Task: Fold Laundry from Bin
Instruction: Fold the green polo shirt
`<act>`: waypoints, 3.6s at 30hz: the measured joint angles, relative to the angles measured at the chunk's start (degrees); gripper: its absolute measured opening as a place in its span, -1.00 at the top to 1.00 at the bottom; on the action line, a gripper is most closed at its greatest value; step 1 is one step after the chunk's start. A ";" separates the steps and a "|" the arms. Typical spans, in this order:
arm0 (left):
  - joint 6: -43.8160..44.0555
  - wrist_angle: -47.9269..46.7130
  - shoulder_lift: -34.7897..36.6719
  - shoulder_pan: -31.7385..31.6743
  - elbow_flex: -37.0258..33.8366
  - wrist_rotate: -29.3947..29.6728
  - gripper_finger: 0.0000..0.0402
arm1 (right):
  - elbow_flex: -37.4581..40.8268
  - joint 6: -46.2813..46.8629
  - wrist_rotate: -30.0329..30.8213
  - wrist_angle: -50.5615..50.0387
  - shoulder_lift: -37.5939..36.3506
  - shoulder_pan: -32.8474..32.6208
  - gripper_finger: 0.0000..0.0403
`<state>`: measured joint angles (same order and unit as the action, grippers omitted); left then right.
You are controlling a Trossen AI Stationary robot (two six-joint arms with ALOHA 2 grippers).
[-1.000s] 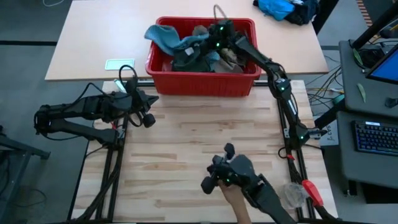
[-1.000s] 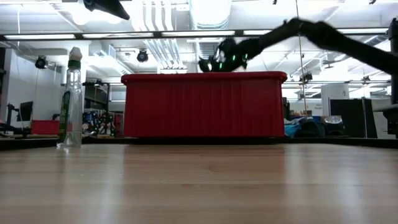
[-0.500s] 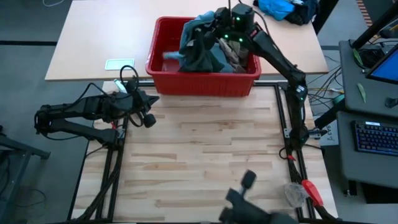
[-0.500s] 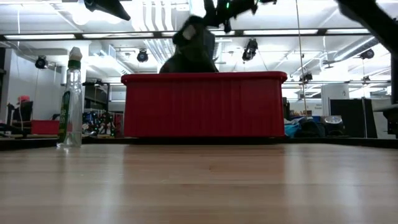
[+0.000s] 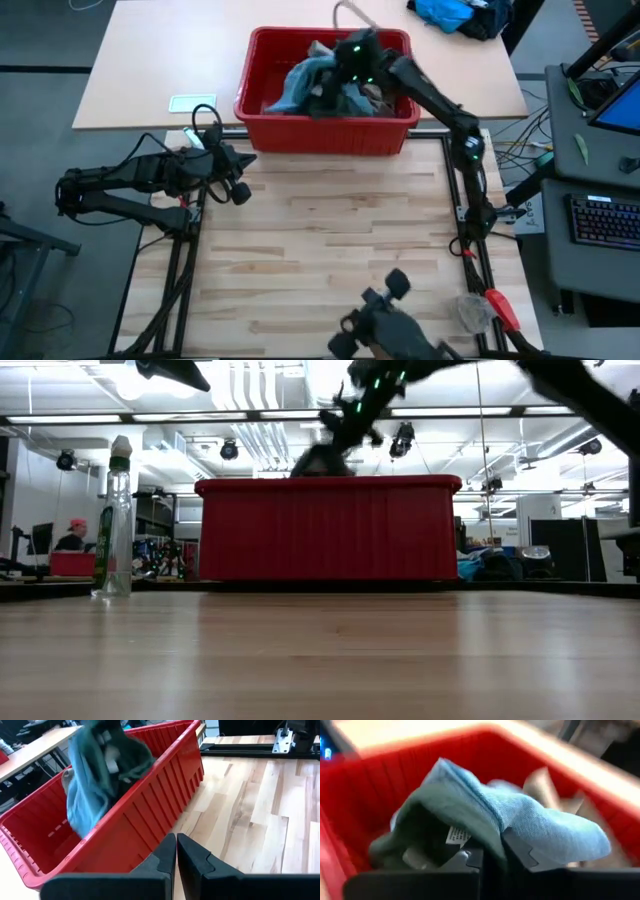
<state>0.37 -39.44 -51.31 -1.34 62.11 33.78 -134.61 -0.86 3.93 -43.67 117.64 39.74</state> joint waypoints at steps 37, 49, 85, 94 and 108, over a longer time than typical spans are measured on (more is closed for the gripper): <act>1.67 0.02 -0.13 0.00 -1.42 0.17 1.00 | 5.31 7.29 -11.48 -13.48 -0.39 6.26 -0.51; 0.33 1.60 -3.26 0.01 -2.01 0.13 1.00 | 7.90 2.30 -11.67 -6.31 -3.84 3.06 0.88; -12.97 1.92 -10.14 0.02 23.28 -18.78 0.13 | 1.69 -4.44 -18.02 0.34 -32.62 -41.97 0.96; -11.38 2.22 -10.16 0.02 23.28 -18.78 0.13 | 1.71 -4.10 -18.34 3.35 -32.30 -56.96 0.96; -7.29 2.43 -10.55 0.02 25.30 -19.89 0.13 | 2.49 -5.96 4.37 0.32 -32.07 -62.51 0.96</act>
<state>-6.92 -37.01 -61.85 -1.32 87.41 13.89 -132.12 -6.82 8.30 -43.35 85.57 -22.77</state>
